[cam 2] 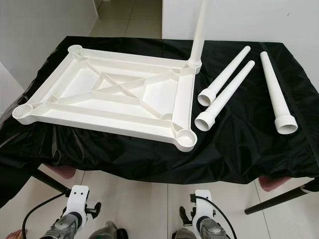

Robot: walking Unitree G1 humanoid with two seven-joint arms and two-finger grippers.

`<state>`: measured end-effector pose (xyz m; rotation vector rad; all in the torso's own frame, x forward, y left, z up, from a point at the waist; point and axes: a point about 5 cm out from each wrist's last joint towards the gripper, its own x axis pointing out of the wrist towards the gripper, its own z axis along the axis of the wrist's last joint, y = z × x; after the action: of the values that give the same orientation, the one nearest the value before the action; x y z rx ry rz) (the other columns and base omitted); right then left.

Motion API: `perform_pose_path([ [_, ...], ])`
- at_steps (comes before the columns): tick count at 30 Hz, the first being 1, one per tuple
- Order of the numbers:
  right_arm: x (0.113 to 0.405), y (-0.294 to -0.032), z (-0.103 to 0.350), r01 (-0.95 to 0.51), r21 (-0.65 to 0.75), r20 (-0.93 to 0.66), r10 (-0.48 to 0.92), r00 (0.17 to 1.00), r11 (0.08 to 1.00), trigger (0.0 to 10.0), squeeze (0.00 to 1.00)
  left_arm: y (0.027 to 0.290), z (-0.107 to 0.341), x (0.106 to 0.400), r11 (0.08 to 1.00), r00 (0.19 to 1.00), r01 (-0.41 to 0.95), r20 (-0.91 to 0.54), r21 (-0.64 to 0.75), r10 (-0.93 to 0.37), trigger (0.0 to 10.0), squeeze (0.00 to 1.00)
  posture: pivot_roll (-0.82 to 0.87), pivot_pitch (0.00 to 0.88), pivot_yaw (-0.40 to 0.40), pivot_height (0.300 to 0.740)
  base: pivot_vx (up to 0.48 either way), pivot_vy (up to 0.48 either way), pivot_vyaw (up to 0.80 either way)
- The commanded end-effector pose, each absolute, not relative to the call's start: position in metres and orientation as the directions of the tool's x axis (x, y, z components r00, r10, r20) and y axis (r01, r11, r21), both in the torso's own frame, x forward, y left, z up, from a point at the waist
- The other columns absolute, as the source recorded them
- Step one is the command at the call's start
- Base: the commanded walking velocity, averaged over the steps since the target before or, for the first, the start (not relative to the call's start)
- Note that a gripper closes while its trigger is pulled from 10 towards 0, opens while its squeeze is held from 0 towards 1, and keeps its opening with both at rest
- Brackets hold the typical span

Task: Building children table

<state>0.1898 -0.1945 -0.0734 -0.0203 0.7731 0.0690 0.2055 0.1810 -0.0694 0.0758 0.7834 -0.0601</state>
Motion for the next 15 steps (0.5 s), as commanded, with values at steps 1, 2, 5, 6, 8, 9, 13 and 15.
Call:
perform_pose_path([
  [1,0.187,-0.192,-0.076,-0.055,0.016,-0.714,0.050,0.698,0.998,10.0,0.00,0.187,-0.071,0.204,0.992,0.697,-0.020,-0.710,0.127,0.105,10.0,0.00,-0.07,0.000,0.061,0.740,0.000,0.000,0.00],
  [2,0.188,-0.193,-0.075,-0.056,0.014,-0.713,0.049,0.699,0.998,10.0,0.00,0.184,-0.069,0.207,0.993,0.704,-0.017,-0.704,0.113,0.092,10.0,0.00,-0.07,0.000,0.049,0.740,0.000,0.000,0.00],
  [5,0.191,-0.193,-0.074,-0.053,0.011,-0.710,0.045,0.703,0.999,10.0,0.00,0.178,-0.067,0.212,0.999,0.716,-0.013,-0.697,0.052,0.045,10.0,0.00,-0.07,0.000,0.034,0.740,0.000,0.000,0.00],
  [6,0.191,-0.193,-0.074,-0.053,0.011,-0.710,0.045,0.703,0.999,10.0,0.00,0.178,-0.067,0.212,0.999,0.716,-0.013,-0.697,0.052,0.045,10.0,0.00,-0.07,0.000,0.034,0.740,0.000,0.000,0.00],
  [8,0.192,-0.194,-0.073,-0.053,0.007,-0.709,0.042,0.704,0.999,10.0,0.00,0.178,-0.066,0.214,0.999,0.720,-0.010,-0.693,0.051,0.043,10.0,0.00,-0.08,0.000,0.025,0.740,0.000,0.000,0.00],
  [9,0.192,-0.194,-0.073,-0.053,0.007,-0.709,0.042,0.704,0.999,10.0,0.00,0.178,-0.066,0.214,0.999,0.720,-0.010,-0.693,0.051,0.043,10.0,0.00,-0.08,0.000,0.025,0.740,0.000,0.000,0.00],
  [13,0.192,-0.197,-0.073,-0.053,0.000,-0.708,0.037,0.705,0.999,10.0,0.00,0.177,-0.063,0.218,1.000,0.736,-0.023,-0.677,0.020,0.030,10.0,0.00,-0.07,0.000,0.019,0.740,0.000,0.000,0.00],
  [15,0.190,-0.203,-0.073,-0.061,-0.017,-0.714,0.031,0.699,0.998,10.0,0.00,0.176,-0.063,0.217,1.000,0.735,0.006,-0.678,0.021,0.010,10.0,0.00,-0.06,0.000,0.028,0.740,0.000,0.000,0.00],
])
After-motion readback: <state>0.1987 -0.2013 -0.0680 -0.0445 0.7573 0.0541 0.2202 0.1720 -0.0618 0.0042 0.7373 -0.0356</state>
